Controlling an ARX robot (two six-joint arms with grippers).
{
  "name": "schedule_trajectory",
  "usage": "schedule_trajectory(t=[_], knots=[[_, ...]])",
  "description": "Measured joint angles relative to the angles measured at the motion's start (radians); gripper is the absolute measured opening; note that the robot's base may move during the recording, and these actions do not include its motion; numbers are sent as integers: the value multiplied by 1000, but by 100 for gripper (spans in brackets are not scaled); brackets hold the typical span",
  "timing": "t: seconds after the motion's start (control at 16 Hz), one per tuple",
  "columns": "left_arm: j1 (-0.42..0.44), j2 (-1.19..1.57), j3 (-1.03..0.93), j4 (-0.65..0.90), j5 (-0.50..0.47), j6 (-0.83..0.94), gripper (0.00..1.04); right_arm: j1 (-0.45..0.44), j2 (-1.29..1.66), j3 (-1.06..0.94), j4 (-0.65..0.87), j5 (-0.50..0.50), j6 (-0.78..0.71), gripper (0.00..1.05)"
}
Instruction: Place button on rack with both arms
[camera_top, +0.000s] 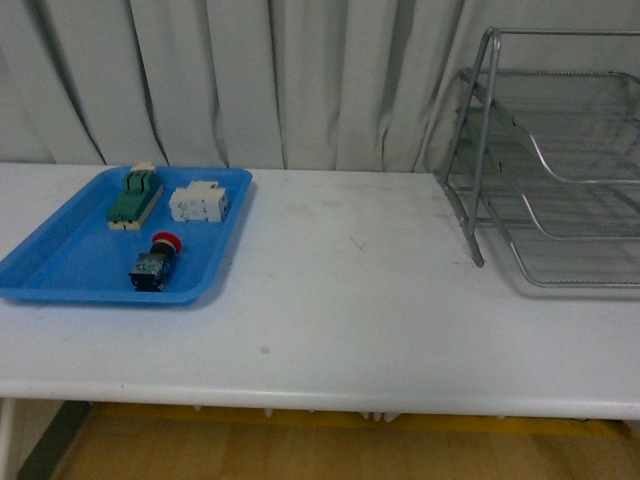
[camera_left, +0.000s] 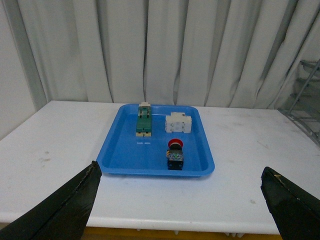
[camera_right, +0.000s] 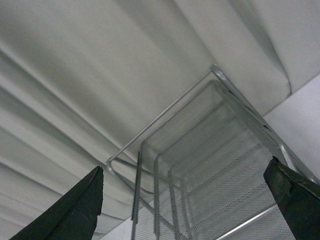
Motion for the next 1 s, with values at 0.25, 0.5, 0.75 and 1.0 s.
schedule_trajectory(t=[0.25,0.5,0.75,1.0], knots=[[0,0,0,0,0,0,98,-24,211,86,14,-4,221,98],[0,0,0,0,0,0,98,-22,299,25,154,-13,421,98],[0,0,0,0,0,0,98,6,349,-27,265,-24,516,98],[0,0,0,0,0,0,98,56,442,-59,328,1,574,98]])
